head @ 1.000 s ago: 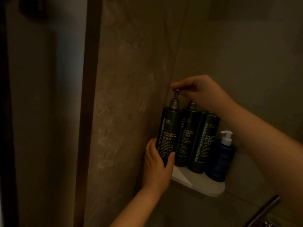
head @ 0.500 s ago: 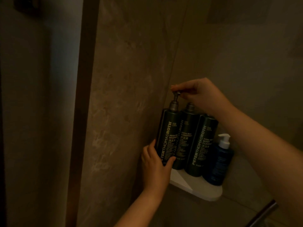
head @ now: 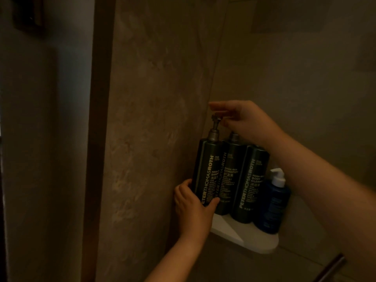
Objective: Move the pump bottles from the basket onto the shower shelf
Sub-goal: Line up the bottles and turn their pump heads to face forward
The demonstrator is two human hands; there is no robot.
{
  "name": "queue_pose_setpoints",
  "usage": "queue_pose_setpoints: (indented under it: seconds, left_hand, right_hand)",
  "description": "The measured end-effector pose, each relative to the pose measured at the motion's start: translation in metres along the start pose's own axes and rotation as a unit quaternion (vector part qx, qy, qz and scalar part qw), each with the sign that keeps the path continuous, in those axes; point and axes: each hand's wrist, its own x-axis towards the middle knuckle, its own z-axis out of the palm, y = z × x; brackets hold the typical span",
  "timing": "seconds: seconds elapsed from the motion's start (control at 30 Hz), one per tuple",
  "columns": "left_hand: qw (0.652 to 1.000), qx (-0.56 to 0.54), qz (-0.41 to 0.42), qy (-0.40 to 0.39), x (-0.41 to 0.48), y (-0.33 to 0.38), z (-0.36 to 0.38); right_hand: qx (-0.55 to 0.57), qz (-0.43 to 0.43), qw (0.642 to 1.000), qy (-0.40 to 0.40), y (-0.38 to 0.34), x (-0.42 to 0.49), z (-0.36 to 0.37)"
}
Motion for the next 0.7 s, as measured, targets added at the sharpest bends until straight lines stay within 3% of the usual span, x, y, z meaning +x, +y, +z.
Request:
queue_pose_setpoints:
  seconds: [0.33, 0.7]
  left_hand:
    - [0.996, -0.027, 0.074, -0.039, -0.0082, -0.0022, -0.0029]
    - [0.996, 0.012, 0.084, -0.013, -0.0096, -0.0013, -0.0008]
  right_hand:
    - [-0.119, -0.039, 0.990, 0.065, 0.0004, -0.0029, -0.0039]
    - [-0.128, -0.047, 0.984, 0.115, 0.0042, -0.0033, 0.0018]
